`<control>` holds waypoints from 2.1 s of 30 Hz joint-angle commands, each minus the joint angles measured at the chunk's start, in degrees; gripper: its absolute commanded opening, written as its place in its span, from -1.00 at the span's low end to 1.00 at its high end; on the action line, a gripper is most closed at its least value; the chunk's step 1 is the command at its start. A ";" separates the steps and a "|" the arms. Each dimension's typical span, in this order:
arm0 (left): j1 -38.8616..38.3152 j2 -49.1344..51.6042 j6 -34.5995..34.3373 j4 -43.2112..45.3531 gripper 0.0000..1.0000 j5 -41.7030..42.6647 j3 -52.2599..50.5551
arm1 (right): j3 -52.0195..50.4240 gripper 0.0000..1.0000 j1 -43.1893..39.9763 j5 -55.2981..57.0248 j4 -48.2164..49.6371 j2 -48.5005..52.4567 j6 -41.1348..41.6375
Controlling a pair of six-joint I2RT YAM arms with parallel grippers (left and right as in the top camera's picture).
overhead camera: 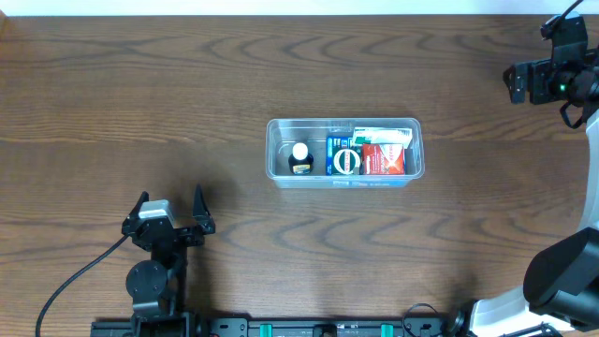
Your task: Pack container
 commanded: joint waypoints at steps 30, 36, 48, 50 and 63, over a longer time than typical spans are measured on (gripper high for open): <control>0.31 -0.31 0.57 -2.45 0.96 -0.07 -0.79 | 0.20 0.99 24.81 7.82 -0.09 -26.49 -7.56; 0.31 -0.31 0.57 -2.47 0.96 -0.04 -0.79 | 0.20 0.99 28.30 7.72 -1.73 -29.68 -7.54; 0.31 -0.31 0.57 -2.47 0.96 -0.04 -0.79 | -14.78 0.99 28.17 7.26 6.91 -45.33 -7.39; 0.31 -0.31 0.57 -2.47 0.96 -0.04 -0.79 | -21.20 0.99 28.17 7.19 12.20 -49.48 -7.39; 0.31 -0.31 0.57 -2.45 0.96 -0.04 -0.79 | -53.29 0.98 25.18 0.04 29.75 -68.41 -7.39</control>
